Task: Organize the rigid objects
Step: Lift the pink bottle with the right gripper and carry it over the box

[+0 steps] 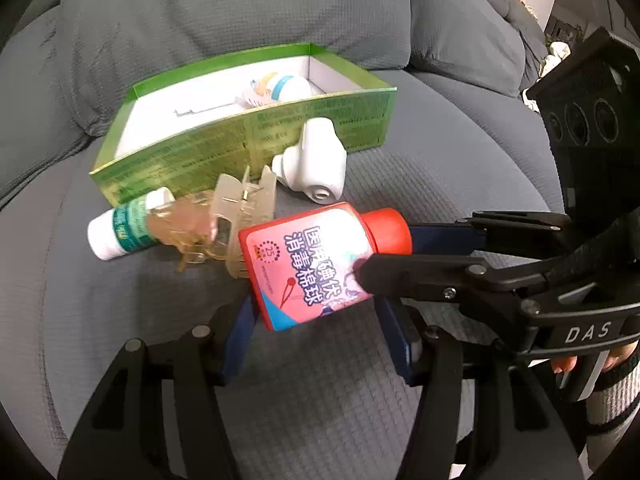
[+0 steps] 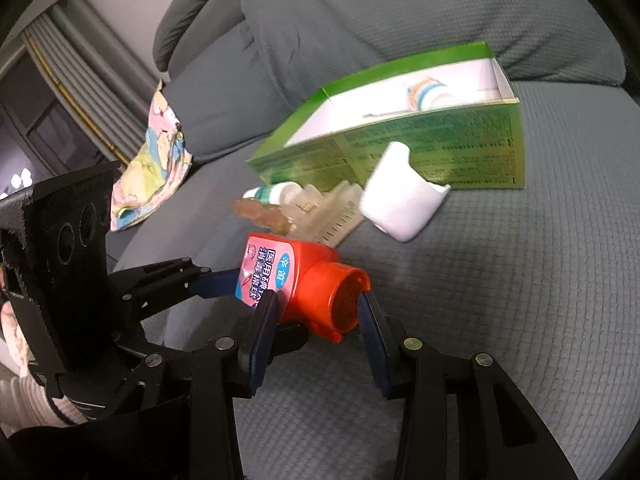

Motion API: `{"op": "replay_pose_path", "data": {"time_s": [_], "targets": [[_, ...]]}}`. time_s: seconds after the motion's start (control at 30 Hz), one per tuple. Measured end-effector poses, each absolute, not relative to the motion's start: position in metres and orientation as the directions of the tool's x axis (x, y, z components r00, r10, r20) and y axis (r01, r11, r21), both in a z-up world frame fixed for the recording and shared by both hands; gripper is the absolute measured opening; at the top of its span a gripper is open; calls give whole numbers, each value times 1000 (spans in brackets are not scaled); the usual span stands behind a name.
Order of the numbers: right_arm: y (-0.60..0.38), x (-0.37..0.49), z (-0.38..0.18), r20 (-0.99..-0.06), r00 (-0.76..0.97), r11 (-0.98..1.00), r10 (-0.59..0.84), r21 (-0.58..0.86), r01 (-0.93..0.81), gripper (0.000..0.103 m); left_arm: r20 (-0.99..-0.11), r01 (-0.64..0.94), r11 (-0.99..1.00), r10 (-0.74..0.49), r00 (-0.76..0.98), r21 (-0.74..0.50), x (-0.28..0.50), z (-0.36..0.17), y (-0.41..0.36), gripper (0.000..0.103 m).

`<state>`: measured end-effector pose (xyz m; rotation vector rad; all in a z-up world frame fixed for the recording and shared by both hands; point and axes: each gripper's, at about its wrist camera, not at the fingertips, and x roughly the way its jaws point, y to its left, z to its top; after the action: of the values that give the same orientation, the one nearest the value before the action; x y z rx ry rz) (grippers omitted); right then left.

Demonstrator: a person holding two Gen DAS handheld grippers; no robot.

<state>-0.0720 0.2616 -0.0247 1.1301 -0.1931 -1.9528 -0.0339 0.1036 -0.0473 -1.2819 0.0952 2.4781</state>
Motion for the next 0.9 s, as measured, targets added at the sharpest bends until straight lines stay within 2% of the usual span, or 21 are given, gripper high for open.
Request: {"op": "replay_pose_path", "data": {"time_s": [0.27, 0.67, 0.9], "targets": [[241, -61, 9, -626, -263, -625, -734, 471, 623, 43, -765, -323, -941, 281, -580, -101, -36, -17, 83, 58], [205, -78, 103, -575, -357, -617, -736, 353, 704, 43, -663, -321, -945, 278, -695, -60, -60, 71, 62, 58], [185, -98, 144, -545, -388, -610, -743, 314, 727, 43, -622, -312, -950, 262, -738, -30, -83, 104, 48, 58]]}}
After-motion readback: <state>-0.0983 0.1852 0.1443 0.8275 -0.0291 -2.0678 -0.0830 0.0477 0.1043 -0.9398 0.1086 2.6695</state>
